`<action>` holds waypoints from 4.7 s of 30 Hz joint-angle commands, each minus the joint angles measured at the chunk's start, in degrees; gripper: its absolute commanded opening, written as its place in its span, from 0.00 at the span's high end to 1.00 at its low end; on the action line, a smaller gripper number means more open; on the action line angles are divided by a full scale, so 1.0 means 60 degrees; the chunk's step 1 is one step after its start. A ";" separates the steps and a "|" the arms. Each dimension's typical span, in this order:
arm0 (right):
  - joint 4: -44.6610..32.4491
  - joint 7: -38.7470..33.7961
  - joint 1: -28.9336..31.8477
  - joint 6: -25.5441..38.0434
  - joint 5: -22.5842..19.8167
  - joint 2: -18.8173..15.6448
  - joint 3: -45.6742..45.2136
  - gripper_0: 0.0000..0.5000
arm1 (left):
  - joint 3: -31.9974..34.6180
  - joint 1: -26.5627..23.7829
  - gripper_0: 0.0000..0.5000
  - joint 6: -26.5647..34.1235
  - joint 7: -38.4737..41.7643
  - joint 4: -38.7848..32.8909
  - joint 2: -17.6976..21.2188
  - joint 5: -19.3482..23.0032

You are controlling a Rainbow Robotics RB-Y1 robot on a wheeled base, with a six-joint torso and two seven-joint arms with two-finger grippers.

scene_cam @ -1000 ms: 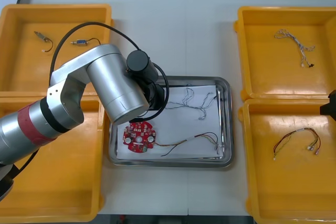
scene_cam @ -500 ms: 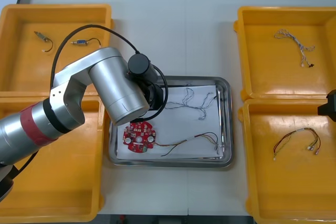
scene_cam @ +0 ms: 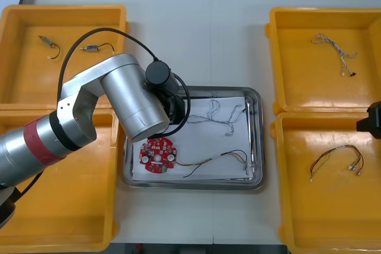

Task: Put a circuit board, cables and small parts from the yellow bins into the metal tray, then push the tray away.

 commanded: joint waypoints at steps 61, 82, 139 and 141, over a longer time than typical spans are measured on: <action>-0.1841 0.2243 -0.3420 -0.1363 -0.0762 -0.0141 0.7073 0.00 | 0.7665 0.2067 0.00 0.4461 -0.5444 -0.3394 0.3708 0.5255; 0.0532 0.4279 -0.6203 -0.2388 0.0659 0.1236 1.1541 0.00 | 0.8661 0.3693 0.00 0.4461 -0.5605 -0.4097 0.3884 0.4815; 0.2832 0.4323 -0.6760 -0.2916 0.2695 0.3228 1.5159 0.00 | 0.9027 0.3913 0.00 0.4461 -0.5649 -0.4288 0.3884 0.4479; 0.2832 0.4337 -0.6716 -0.2916 0.2798 0.3228 1.5188 0.00 | 0.9027 0.3913 0.00 0.4461 -0.5649 -0.4288 0.3884 0.4479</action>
